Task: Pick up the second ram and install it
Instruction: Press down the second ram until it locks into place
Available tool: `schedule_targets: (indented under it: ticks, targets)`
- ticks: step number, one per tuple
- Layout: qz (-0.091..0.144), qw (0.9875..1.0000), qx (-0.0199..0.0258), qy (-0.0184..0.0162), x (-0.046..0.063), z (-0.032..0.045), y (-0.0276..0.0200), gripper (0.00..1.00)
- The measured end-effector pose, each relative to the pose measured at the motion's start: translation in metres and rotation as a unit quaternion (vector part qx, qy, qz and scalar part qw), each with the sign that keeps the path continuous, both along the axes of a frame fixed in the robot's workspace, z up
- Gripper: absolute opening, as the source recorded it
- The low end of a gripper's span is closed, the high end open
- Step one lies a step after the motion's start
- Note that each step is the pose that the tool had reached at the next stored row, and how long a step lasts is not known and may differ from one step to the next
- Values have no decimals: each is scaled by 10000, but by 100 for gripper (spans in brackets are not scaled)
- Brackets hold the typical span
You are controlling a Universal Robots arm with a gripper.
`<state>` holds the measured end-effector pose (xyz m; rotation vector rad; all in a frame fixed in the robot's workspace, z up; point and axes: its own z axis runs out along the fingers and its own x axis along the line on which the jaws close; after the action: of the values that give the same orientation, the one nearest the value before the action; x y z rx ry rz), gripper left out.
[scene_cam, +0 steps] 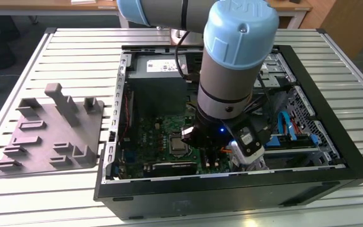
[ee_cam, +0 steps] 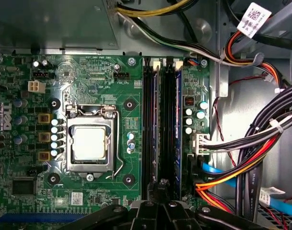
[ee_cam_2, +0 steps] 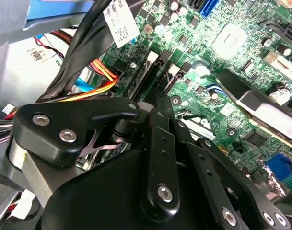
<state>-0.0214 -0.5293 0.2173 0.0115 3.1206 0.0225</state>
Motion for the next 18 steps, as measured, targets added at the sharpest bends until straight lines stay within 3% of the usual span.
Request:
schedule_targets:
  ticks: [4, 6, 13, 15, 18]
  targets:
    - [0, 10000, -4, 0, 0, 119, 0, 10]
    - [1, 10000, -2, 0, 2, 123, 27, 10]
    - [1, 10000, -12, 0, 1, 124, 339, 10]
    - [1, 10000, -14, 0, 1, 129, 380, 10]
    - [1, 10000, -14, -1, 1, 242, 384, 10]
